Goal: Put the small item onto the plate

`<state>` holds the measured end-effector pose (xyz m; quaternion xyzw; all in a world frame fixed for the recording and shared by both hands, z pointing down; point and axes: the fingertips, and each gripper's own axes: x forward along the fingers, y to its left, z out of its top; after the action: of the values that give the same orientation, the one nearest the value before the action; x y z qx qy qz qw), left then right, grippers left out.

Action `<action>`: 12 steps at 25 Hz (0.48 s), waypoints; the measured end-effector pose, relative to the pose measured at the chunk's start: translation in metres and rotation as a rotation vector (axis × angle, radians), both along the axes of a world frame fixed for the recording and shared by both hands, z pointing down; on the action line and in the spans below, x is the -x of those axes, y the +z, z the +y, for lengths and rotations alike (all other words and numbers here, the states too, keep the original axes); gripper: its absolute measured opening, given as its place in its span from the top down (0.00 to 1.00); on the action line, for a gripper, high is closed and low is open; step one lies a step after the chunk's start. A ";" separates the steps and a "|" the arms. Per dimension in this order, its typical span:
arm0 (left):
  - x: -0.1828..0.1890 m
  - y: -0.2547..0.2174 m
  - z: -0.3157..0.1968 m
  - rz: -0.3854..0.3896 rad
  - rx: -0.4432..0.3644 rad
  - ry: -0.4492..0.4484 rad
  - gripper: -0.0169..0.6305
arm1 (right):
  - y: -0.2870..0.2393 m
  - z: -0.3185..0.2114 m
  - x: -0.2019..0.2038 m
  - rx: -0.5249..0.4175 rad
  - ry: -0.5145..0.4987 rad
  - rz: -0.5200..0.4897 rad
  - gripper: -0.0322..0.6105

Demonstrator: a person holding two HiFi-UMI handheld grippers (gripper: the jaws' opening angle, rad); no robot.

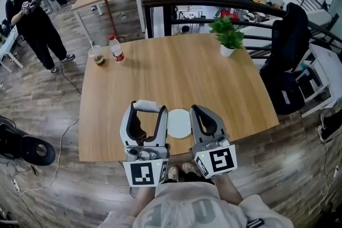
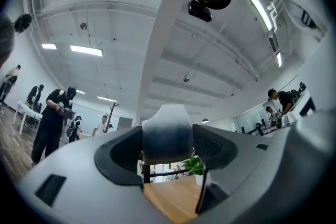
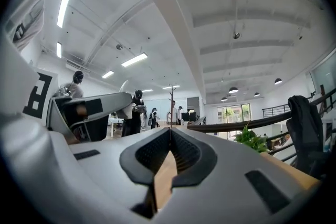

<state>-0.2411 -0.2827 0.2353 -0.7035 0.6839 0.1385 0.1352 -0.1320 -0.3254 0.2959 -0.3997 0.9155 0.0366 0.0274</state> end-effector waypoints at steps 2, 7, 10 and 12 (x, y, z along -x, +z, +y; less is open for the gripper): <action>-0.006 -0.004 -0.006 -0.009 -0.007 -0.009 0.50 | -0.004 -0.009 -0.009 -0.003 0.007 -0.006 0.92; -0.020 -0.014 -0.021 -0.028 -0.030 -0.022 0.50 | -0.009 -0.022 -0.023 -0.021 0.000 0.005 0.92; -0.025 -0.011 -0.027 -0.032 -0.022 -0.019 0.50 | -0.012 -0.028 -0.026 -0.029 -0.007 0.005 0.92; -0.029 -0.007 -0.031 -0.031 -0.012 -0.012 0.50 | -0.011 -0.032 -0.027 -0.025 -0.011 0.007 0.92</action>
<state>-0.2125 -0.3133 0.2284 -0.7007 0.6850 0.1308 0.1505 -0.1047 -0.3573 0.2854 -0.3942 0.9172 0.0495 0.0294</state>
